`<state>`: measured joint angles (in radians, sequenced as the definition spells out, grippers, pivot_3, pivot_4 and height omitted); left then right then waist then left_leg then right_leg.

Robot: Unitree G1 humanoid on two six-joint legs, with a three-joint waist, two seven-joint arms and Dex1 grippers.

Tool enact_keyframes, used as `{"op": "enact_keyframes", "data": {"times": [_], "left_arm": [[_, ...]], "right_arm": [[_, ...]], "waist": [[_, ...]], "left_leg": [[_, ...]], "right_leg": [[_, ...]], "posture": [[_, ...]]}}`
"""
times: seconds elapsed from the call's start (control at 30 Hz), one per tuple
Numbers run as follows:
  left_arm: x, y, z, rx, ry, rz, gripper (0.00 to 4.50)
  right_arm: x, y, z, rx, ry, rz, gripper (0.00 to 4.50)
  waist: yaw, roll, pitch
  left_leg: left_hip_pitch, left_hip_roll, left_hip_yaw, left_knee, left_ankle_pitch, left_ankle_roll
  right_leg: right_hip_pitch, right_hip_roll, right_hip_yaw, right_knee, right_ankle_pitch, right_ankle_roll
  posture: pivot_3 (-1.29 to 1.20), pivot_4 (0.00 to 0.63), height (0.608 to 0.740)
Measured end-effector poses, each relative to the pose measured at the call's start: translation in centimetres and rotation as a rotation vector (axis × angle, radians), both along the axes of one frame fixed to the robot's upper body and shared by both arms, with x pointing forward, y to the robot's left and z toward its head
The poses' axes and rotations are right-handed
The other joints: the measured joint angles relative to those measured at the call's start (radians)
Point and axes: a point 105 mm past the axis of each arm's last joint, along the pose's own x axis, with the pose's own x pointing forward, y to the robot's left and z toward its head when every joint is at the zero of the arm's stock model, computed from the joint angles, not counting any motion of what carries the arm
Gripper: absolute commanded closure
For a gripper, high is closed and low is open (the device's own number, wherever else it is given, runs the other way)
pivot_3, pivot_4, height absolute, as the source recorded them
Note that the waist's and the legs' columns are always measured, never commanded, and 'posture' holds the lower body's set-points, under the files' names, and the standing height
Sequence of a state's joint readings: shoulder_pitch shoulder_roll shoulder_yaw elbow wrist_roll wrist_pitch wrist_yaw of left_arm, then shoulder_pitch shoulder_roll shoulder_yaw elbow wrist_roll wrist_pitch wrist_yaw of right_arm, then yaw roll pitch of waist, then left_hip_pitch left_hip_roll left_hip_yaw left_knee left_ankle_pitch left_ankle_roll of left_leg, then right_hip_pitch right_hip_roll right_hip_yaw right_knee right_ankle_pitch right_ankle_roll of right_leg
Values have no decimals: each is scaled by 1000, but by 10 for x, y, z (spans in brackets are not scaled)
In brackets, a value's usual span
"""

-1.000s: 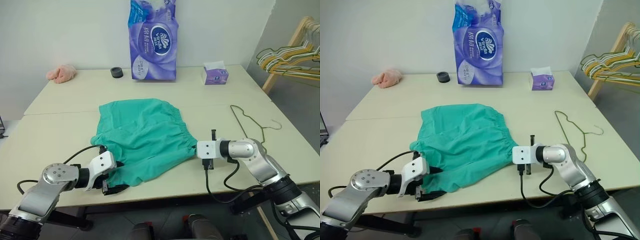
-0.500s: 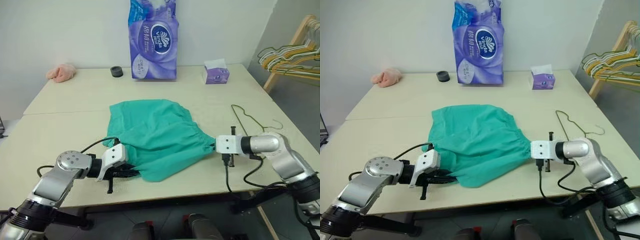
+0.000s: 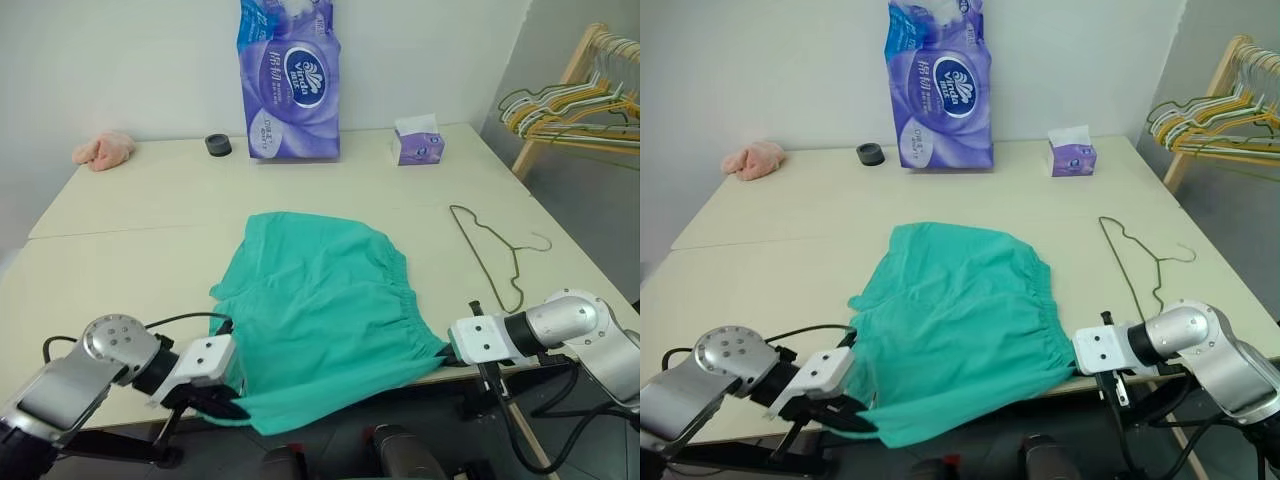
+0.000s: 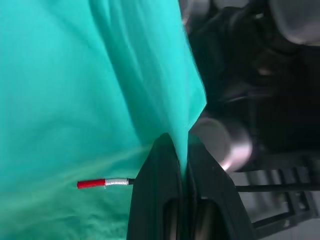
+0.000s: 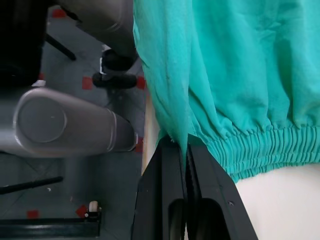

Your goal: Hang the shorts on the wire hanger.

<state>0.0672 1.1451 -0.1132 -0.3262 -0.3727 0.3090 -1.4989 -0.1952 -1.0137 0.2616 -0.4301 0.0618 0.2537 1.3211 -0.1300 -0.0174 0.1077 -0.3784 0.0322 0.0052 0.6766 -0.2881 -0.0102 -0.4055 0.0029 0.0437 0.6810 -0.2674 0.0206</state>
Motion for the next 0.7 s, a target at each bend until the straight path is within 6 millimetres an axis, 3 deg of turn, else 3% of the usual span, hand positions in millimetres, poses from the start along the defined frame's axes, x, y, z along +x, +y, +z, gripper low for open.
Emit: {"op": "enact_keyframes", "data": {"times": [0.17,0.2,0.27,0.43,0.57,0.63,0.7], "left_arm": [[0,-6,-2,-18,-20,24,4459],[0,-7,-2,-19,-19,38,3985],[1,-8,-2,-14,-15,56,3512],[-4,-9,-5,-16,23,79,1907],[-8,-15,0,-50,39,82,718],[-5,-16,4,-78,40,106,157],[3,-22,12,-143,24,151,6]], "right_arm": [[1,6,-3,8,-1,12,4500],[-1,5,-4,6,15,16,4046],[-4,3,-4,-10,40,24,3529],[-6,0,2,-11,77,35,1712],[-1,-2,25,78,88,-13,362],[3,-2,39,150,97,-52,100],[11,0,52,248,93,-112,100]], "waist": [[1,-1,1],[1,-1,1],[0,-1,1],[-6,-1,1],[-7,0,1],[-7,-1,2],[-6,-1,2]], "left_leg": [[0,-1,0,0,0,0],[0,-1,0,0,0,0],[0,-1,0,0,0,0],[0,-1,0,0,0,0],[0,-1,0,0,0,0],[0,-1,-1,0,0,0],[0,-1,-1,0,0,0]], "right_leg": [[0,-1,-1,0,0,0],[0,-1,0,0,0,0],[0,-1,0,0,0,0],[0,-1,-1,0,0,0],[0,-1,0,0,0,0],[1,-1,0,0,0,1],[1,-1,0,0,0,1]], "posture": [[-151,79,740],[-151,78,740],[-152,78,740],[-152,78,740],[-152,76,740],[-148,74,740],[-148,74,740]]}}
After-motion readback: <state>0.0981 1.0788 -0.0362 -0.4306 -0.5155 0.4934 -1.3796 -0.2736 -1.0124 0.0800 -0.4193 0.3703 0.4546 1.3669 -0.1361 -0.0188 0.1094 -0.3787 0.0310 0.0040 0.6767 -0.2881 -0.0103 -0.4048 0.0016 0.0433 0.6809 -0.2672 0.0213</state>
